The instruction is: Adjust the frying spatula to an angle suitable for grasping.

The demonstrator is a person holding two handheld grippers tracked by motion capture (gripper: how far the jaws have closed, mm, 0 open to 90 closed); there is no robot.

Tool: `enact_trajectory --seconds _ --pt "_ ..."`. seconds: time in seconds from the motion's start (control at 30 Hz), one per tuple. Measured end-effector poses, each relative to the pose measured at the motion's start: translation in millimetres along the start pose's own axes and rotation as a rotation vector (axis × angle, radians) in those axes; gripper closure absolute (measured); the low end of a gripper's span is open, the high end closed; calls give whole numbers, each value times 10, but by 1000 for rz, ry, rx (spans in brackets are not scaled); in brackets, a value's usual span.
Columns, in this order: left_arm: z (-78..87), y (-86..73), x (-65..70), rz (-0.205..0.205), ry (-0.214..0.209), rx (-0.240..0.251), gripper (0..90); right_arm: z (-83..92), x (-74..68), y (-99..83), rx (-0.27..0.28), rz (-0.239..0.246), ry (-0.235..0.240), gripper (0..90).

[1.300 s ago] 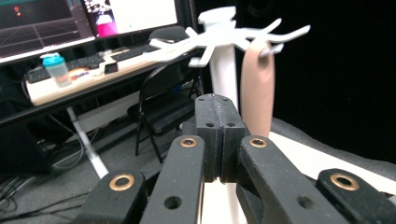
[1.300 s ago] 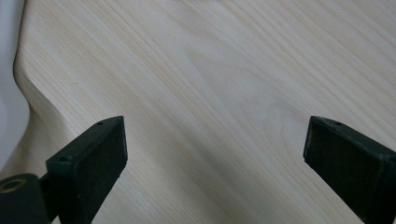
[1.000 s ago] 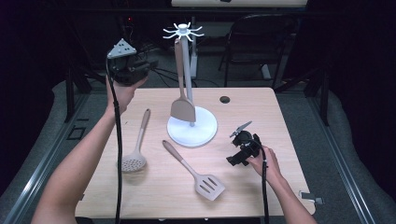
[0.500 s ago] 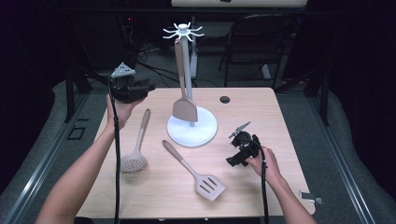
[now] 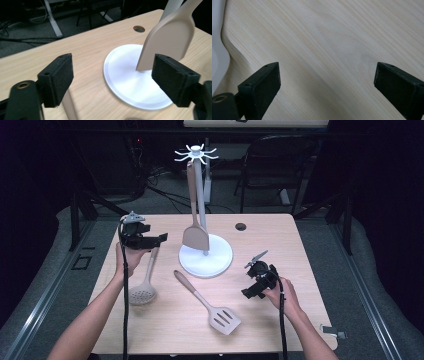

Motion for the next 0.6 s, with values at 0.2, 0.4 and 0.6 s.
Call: enact_trajectory --seconds 0.2,0.4,0.6 --pt "-47 -229 -24 50 -34 -53 122 -3 4 -6 -7 2 -3 66" --pt "-78 -355 -61 72 -39 -87 96 -16 -9 4 -1 -1 -5 66" --pt "-64 -429 -84 84 -45 -106 60 -20 -11 0 -3 3 -1 66"
Point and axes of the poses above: each handheld gripper's, and its own axes: z roughly backward along the jaws, y roughly out of its top, x roughly to its right, the point moved 9 cm from there along -z, roughly forward along the jaws, and after that the axes turned 9 degrees about z, right-handed, at the moved point
